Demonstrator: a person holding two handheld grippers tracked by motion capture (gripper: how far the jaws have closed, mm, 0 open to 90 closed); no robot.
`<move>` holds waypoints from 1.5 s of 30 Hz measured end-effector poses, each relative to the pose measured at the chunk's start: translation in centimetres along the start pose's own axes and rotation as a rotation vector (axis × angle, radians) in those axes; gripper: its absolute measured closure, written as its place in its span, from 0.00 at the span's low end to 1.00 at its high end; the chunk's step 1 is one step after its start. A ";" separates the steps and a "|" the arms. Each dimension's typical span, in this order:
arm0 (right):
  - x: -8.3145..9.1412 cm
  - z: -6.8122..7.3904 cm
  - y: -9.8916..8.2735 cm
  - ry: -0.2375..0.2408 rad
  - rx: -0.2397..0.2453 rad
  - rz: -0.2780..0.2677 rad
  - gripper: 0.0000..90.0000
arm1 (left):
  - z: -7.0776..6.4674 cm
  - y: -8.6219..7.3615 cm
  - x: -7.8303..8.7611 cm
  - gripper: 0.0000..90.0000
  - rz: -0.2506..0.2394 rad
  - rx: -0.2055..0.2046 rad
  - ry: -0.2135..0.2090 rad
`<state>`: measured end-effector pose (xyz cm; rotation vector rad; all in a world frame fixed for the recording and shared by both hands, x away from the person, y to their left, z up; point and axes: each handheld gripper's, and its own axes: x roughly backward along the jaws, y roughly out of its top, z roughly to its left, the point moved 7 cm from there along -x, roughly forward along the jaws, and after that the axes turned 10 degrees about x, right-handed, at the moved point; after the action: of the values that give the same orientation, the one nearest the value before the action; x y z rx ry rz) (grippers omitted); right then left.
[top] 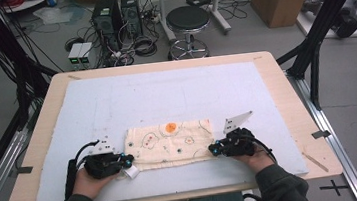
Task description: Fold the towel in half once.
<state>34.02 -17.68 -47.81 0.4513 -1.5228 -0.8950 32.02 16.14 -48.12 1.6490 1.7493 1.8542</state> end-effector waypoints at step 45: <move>-0.1 1.4 0.7 0.072 -0.002 -0.032 0.82 | -1.1 0.3 0.5 0.88 -0.010 -0.014 -0.086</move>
<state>32.80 -16.80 -47.32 0.5026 -1.4520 -0.8957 31.20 15.71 -47.29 1.6852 1.7036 1.7588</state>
